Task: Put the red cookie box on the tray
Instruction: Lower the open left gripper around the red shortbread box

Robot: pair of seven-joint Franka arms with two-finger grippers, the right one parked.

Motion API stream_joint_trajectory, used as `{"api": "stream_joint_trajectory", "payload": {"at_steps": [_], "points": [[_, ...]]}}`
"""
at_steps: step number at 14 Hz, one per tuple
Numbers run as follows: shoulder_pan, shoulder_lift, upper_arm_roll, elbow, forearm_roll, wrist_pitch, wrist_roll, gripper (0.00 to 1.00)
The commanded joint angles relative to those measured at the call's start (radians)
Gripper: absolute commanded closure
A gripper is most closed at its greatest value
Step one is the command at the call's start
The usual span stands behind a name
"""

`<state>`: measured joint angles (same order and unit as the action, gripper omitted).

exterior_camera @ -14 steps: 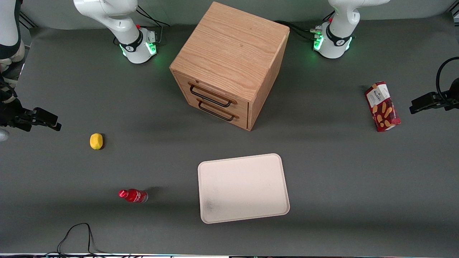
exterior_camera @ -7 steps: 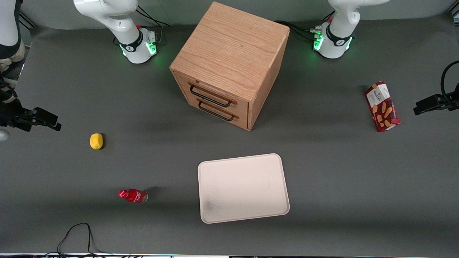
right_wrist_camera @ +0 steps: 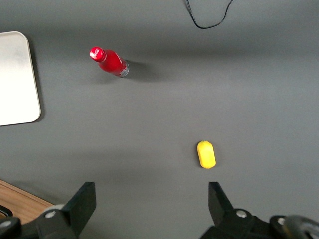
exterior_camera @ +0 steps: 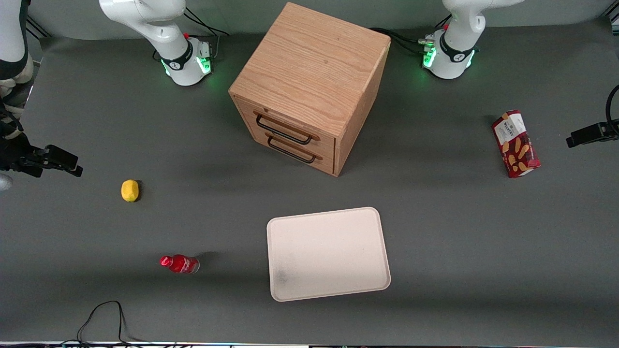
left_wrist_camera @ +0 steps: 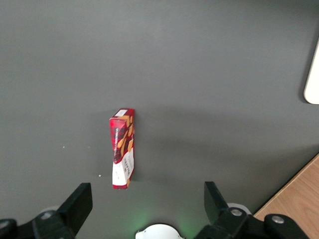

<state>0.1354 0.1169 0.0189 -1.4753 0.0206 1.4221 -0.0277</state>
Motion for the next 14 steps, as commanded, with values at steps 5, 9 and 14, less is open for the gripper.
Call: {"api": "stream_joint_trajectory", "payload": {"at_steps": [5,9,14], "points": [[0.119,-0.308,0.003,-0.401,0.012,0.151,0.130,0.00],[0.159,-0.376,0.024,-0.562,0.010,0.239,0.271,0.00],[0.170,-0.373,0.024,-0.721,0.012,0.420,0.323,0.00]]}}
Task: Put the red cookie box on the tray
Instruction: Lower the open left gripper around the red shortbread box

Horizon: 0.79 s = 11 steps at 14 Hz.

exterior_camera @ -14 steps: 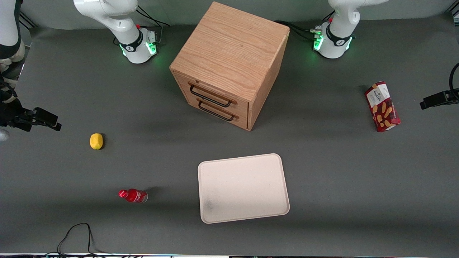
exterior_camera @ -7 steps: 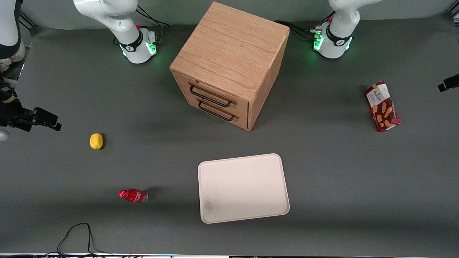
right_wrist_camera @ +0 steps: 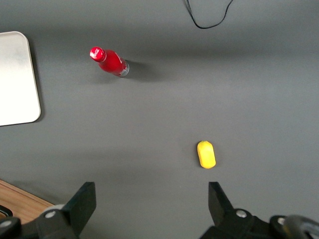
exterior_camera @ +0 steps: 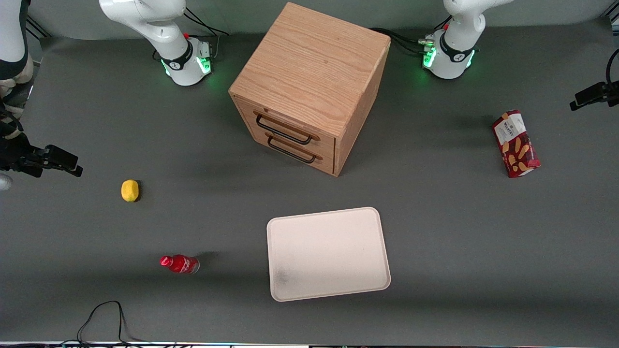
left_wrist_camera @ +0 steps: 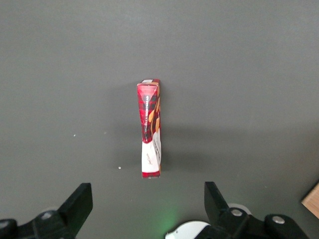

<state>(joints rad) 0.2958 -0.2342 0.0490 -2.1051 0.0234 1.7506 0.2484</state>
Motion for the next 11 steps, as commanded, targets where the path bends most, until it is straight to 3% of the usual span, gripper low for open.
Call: {"api": "stream_joint_trajectory", "payload": {"at_steps": [1,5,11], "points": [[0.016,-0.022,-0.005,-0.137,0.007,0.149,0.075,0.00],[0.028,0.013,-0.005,-0.288,0.007,0.378,0.110,0.01],[0.057,0.212,-0.006,-0.371,0.007,0.673,0.138,0.01]]}}
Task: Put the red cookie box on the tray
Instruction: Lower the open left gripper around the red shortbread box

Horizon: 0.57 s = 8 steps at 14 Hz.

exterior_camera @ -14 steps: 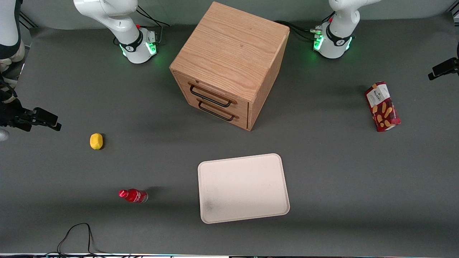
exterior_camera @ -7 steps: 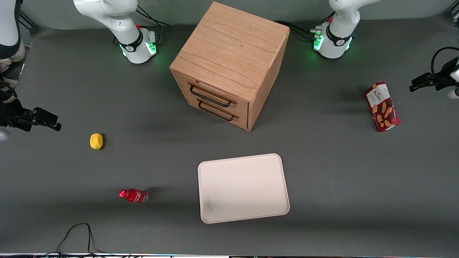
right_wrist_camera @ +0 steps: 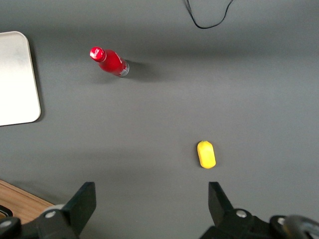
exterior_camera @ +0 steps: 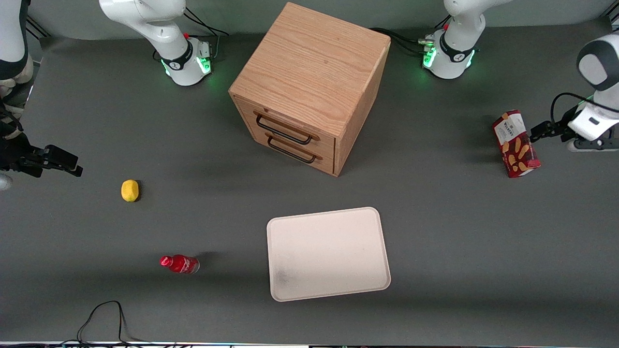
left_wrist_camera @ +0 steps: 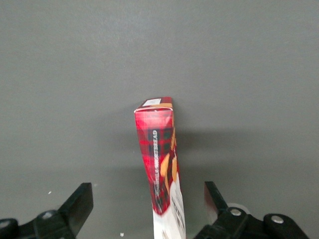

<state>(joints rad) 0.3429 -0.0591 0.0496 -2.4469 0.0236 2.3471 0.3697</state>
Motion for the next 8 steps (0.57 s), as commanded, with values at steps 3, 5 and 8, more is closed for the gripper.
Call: {"api": "stream_joint_trajectory", "payload": {"at_steps": [3,5,8], "points": [[0.008,0.100,-0.007,-0.041,0.002,0.138,0.015,0.02],[0.007,0.123,-0.007,-0.041,0.002,0.153,0.017,0.02],[0.008,0.153,-0.007,-0.046,0.002,0.179,0.015,0.03]]}}
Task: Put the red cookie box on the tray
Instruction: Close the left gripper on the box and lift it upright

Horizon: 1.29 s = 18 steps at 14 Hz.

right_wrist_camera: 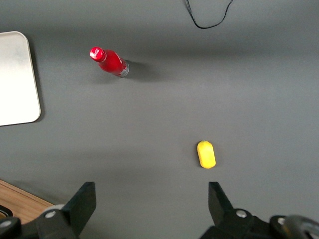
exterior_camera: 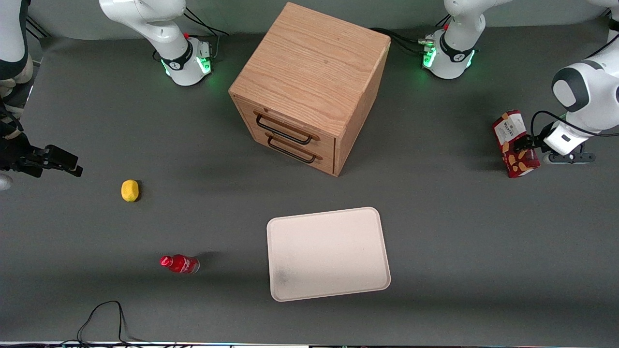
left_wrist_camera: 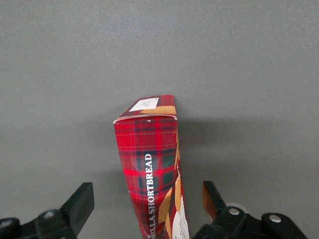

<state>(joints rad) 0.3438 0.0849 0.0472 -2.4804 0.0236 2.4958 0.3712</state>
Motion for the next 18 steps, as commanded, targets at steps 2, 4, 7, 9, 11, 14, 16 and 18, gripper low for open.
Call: {"api": "stream_joint_trajectory", "payload": {"at_steps": [2,4,7,9,11,14,16,18], "points": [[0.007,0.025,-0.004,-0.018,-0.002,0.049,0.014,0.03],[0.006,0.027,-0.006,-0.031,-0.007,0.060,0.014,0.06],[-0.002,0.026,-0.006,-0.031,-0.011,0.060,-0.001,0.38],[0.004,0.026,-0.006,-0.031,-0.017,0.060,-0.001,0.89],[0.006,0.021,-0.006,-0.037,-0.078,0.058,-0.001,1.00],[0.007,0.018,-0.006,-0.035,-0.090,0.049,0.002,1.00],[0.007,0.013,-0.006,-0.035,-0.090,0.045,0.011,1.00],[0.007,-0.010,-0.006,-0.034,-0.090,0.016,0.012,1.00]]}}
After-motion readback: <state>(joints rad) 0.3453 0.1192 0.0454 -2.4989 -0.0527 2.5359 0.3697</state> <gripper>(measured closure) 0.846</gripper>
